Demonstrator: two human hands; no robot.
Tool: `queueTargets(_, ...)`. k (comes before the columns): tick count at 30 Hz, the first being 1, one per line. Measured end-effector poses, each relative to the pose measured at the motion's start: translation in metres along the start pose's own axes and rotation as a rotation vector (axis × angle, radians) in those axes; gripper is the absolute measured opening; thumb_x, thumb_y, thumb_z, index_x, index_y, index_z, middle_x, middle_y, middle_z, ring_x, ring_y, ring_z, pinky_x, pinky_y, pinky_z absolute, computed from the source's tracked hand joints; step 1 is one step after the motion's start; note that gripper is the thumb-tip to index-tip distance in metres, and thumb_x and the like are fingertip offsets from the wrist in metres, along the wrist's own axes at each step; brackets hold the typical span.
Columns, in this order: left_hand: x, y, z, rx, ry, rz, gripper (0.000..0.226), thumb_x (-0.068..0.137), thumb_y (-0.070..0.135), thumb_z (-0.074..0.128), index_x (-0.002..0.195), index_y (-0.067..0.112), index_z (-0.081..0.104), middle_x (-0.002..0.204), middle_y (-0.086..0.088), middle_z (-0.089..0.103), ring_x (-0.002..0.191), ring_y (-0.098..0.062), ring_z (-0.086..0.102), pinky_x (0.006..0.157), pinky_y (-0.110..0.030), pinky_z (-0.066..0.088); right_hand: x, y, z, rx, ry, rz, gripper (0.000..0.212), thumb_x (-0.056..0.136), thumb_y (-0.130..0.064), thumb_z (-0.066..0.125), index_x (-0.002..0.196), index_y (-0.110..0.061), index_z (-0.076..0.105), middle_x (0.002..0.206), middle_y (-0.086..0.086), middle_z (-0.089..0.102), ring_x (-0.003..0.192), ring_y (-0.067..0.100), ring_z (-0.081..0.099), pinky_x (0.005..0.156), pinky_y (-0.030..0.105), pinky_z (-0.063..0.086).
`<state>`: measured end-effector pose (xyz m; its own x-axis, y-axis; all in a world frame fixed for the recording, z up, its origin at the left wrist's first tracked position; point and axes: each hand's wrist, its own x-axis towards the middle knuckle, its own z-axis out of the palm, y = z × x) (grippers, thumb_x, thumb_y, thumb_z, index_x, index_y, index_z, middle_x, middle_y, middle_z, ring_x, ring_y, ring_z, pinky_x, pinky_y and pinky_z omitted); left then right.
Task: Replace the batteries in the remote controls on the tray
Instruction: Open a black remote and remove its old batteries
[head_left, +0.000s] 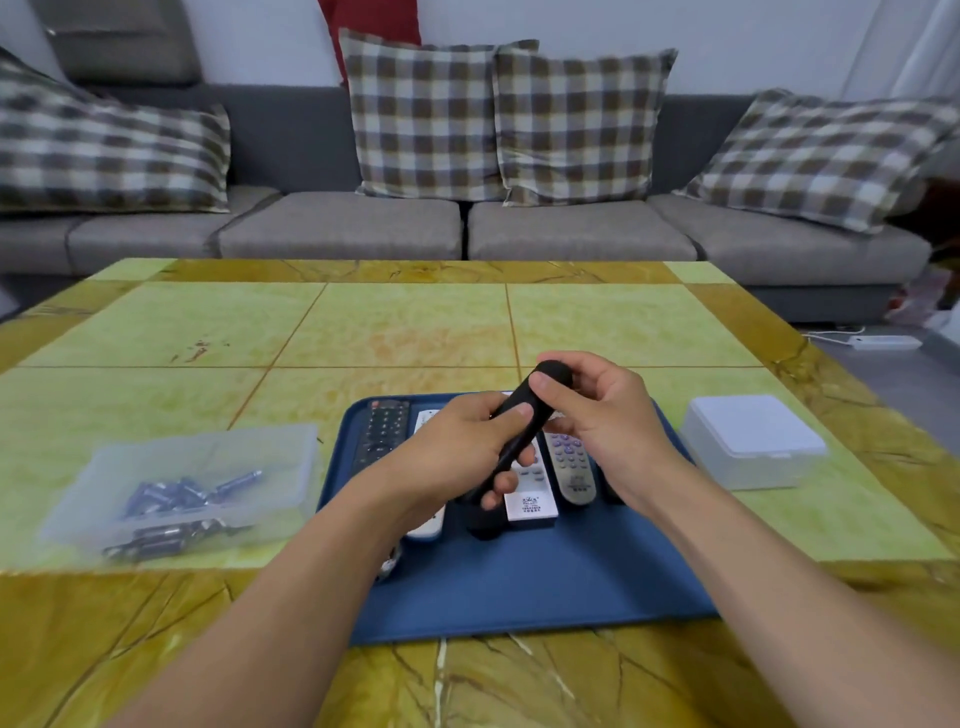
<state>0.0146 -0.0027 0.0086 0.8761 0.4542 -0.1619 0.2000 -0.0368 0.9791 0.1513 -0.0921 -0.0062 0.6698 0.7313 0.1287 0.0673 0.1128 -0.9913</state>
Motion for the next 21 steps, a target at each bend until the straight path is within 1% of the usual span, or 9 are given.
queueTargets(2,0.003,-0.001,-0.001,0.022,0.002,-0.009,0.024,0.107,0.032,0.044,0.106,0.012,0.057,0.077,-0.004,0.056,0.049,-0.014,0.044,0.042,-0.026,0.038,0.0,0.002,0.001,0.019,0.014,0.018,0.028,0.087,-0.015,0.075,0.113,-0.017,0.066,0.094,0.005,0.075,0.087,0.018,0.07,0.082,0.038,0.059)
queueTargets(5,0.006,-0.002,-0.002,0.06,0.005,-0.017,0.024,0.106,0.033,0.045,0.109,0.011,0.056,0.077,-0.005,0.056,0.051,-0.015,0.043,0.042,-0.026,0.036,-0.001,0.004,0.002,0.101,0.057,0.052,0.025,0.086,-0.013,0.075,0.109,-0.012,0.066,0.094,0.008,0.076,0.085,0.022,0.071,0.087,0.042,0.058)
queueTargets(8,0.008,-0.004,0.0,0.063,0.003,-0.011,0.024,0.106,0.033,0.045,0.109,0.011,0.055,0.076,-0.006,0.056,0.051,-0.016,0.042,0.042,-0.025,0.035,-0.002,0.004,0.0,0.133,0.086,0.057,0.022,0.085,-0.01,0.076,0.105,-0.009,0.067,0.093,0.012,0.076,0.083,0.024,0.072,0.086,0.041,0.058)
queueTargets(11,0.009,-0.005,0.005,0.035,0.001,-0.002,0.023,0.106,0.033,0.046,0.105,0.012,0.054,0.075,-0.007,0.053,0.05,-0.016,0.041,0.041,-0.024,0.034,-0.002,0.003,-0.005,0.132,0.094,0.049,0.025,0.084,-0.009,0.077,0.106,-0.007,0.067,0.092,0.013,0.076,0.082,0.025,0.073,0.084,0.042,0.058)
queueTargets(14,0.009,-0.005,0.008,0.028,0.005,-0.003,0.024,0.106,0.034,0.046,0.108,0.011,0.055,0.072,-0.006,0.052,0.049,-0.015,0.041,0.041,-0.024,0.034,-0.003,0.001,-0.008,0.139,0.1,0.054,0.026,0.083,-0.01,0.078,0.107,-0.007,0.067,0.093,0.015,0.075,0.081,0.026,0.072,0.083,0.043,0.059)
queueTargets(21,0.01,-0.005,0.009,0.012,0.007,0.022,0.024,0.106,0.033,0.048,0.11,0.011,0.058,0.068,-0.008,0.053,0.047,-0.015,0.042,0.04,-0.023,0.034,-0.002,0.001,-0.01,0.156,0.103,0.064,0.024,0.082,-0.008,0.078,0.103,-0.007,0.068,0.094,0.019,0.074,0.081,0.028,0.071,0.087,0.047,0.058)
